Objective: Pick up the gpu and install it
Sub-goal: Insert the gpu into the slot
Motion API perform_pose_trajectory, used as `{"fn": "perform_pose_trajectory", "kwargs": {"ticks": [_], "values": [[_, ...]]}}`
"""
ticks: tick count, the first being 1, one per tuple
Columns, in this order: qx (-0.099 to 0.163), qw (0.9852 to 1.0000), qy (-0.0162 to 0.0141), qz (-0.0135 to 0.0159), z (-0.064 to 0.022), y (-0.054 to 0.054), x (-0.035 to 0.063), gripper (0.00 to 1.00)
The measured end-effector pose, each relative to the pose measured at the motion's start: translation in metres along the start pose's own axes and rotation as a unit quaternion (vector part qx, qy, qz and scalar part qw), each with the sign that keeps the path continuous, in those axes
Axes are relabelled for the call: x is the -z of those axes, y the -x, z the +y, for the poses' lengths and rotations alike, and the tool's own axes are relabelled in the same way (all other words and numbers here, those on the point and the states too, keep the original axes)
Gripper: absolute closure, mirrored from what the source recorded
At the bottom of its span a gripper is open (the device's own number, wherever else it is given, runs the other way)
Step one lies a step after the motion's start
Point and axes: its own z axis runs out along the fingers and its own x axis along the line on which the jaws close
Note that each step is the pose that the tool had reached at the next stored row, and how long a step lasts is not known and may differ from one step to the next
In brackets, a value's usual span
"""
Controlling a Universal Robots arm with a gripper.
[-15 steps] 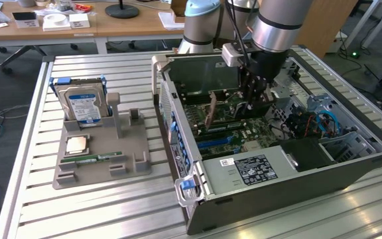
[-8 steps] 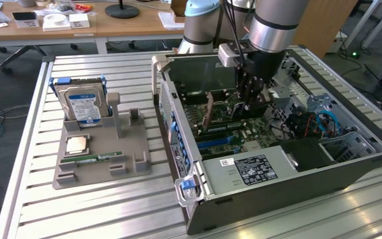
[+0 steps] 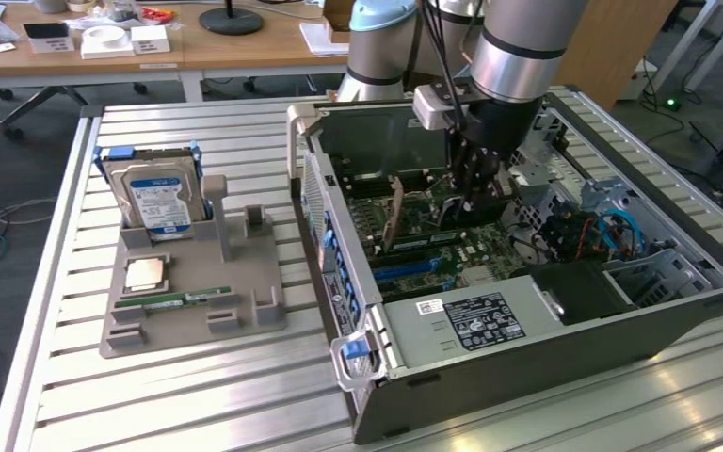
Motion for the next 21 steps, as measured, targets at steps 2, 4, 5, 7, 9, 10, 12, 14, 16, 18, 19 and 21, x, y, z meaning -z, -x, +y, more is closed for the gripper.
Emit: {"fn": "perform_pose_trajectory", "kwargs": {"ticks": [2, 4, 5, 7, 9, 10, 12, 14, 16, 18, 19, 21], "values": [[0.000, 1.0000, 0.0000, 0.0000, 0.0013, -0.0001, -0.0015, 0.74], [0.001, 1.0000, 0.0000, 0.0000, 0.0017, -0.0002, -0.0033, 0.74], [0.001, 1.0000, 0.0000, 0.0000, 0.0020, -0.0002, -0.0039, 0.74], [0.002, 1.0000, 0.0001, 0.0001, 0.0025, -0.0003, -0.0042, 0.74], [0.002, 1.0000, 0.0001, 0.0001, 0.0025, -0.0002, -0.0043, 0.74], [0.002, 1.0000, 0.0000, 0.0000, 0.0025, -0.0002, -0.0045, 0.74], [0.002, 1.0000, 0.0000, 0.0000, 0.0026, -0.0002, -0.0045, 0.74], [0.002, 1.0000, 0.0000, 0.0000, 0.0026, -0.0002, -0.0046, 0.74], [0.002, 1.0000, 0.0000, -0.0003, 0.0026, -0.0002, -0.0055, 0.74], [0.002, 1.0000, 0.0000, -0.0001, 0.0029, -0.0003, -0.0067, 0.74], [0.002, 1.0000, 0.0000, -0.0001, 0.0030, -0.0003, -0.0076, 0.74], [0.002, 1.0000, 0.0001, 0.0001, 0.0030, -0.0003, -0.0081, 0.74]]}}
